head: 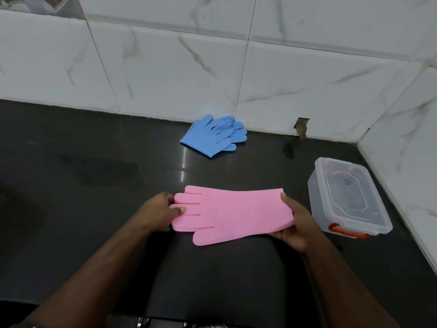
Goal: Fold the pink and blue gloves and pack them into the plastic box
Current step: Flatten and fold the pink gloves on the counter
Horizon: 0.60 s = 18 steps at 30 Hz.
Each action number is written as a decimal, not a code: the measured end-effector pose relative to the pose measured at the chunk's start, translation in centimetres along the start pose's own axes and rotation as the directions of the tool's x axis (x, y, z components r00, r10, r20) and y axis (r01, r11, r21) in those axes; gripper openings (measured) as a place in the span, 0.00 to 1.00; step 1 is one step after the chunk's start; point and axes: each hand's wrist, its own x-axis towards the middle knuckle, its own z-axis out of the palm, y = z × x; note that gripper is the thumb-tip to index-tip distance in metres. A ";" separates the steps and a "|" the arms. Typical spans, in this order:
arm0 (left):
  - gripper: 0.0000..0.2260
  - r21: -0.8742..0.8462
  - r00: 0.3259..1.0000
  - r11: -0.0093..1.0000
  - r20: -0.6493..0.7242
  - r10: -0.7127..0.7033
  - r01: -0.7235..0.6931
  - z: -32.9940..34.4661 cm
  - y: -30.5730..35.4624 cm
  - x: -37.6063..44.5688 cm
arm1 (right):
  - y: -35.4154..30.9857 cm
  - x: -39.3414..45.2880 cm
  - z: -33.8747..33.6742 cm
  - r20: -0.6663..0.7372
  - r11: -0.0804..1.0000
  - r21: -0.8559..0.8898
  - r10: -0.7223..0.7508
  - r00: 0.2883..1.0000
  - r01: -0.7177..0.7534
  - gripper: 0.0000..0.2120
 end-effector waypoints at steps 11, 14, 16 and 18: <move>0.13 -0.450 0.995 0.892 -0.098 -0.008 -0.037 -1.4 0.5 2.9 | 1.0 1.3 0.2 -0.128 0.983 -0.149 -0.131 0.983 0.111 0.12; 0.12 -0.337 0.993 0.941 -0.117 -0.015 -0.026 -1.2 -0.9 4.1 | 0.7 1.4 0.2 -0.137 0.976 -0.203 -0.110 0.984 0.081 0.13; 0.12 -0.252 0.988 0.967 -0.152 0.005 -0.044 -1.1 -1.3 4.6 | 0.3 1.2 0.4 -0.144 0.968 -0.241 -0.110 0.983 0.073 0.12; 0.14 -0.152 0.975 0.986 -0.217 0.039 -0.073 -0.8 -1.2 4.4 | 0.1 1.1 0.3 -0.133 0.956 -0.285 -0.112 0.985 0.070 0.12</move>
